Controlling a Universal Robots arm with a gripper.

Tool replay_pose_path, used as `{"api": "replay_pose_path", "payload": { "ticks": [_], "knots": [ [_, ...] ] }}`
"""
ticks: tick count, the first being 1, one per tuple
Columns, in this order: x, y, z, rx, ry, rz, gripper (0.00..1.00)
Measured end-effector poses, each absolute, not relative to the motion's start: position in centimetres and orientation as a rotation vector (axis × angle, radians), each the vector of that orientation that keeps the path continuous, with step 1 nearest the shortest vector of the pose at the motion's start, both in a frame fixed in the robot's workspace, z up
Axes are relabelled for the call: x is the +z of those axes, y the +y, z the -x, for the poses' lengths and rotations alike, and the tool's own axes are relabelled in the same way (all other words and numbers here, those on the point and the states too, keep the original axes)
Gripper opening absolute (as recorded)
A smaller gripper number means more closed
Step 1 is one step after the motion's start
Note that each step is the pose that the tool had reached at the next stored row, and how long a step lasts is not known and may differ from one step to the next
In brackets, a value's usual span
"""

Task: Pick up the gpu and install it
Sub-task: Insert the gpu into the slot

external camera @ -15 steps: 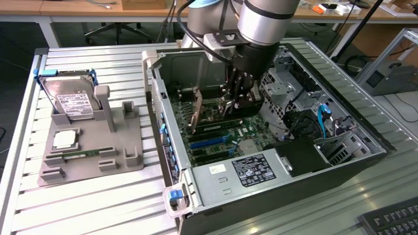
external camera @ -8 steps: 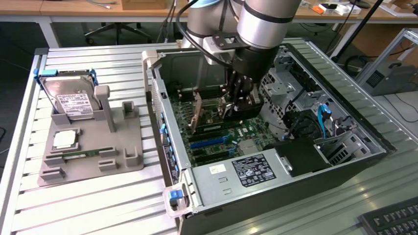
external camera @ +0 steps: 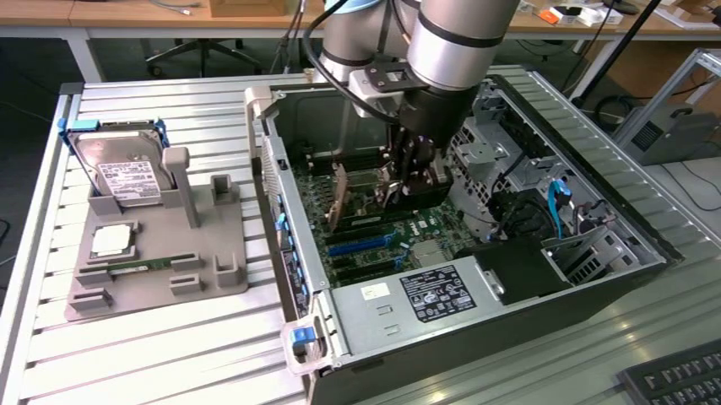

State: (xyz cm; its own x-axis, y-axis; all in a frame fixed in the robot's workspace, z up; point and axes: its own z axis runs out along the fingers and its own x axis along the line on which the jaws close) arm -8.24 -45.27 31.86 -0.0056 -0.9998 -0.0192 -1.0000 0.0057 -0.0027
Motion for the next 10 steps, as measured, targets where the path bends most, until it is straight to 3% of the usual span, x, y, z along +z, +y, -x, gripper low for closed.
{"api": "replay_pose_path", "payload": {
  "ticks": [10],
  "knots": [
    [31.47,-45.53,8.72,0.018,2.217,2.204,0.27]
  ]
}}
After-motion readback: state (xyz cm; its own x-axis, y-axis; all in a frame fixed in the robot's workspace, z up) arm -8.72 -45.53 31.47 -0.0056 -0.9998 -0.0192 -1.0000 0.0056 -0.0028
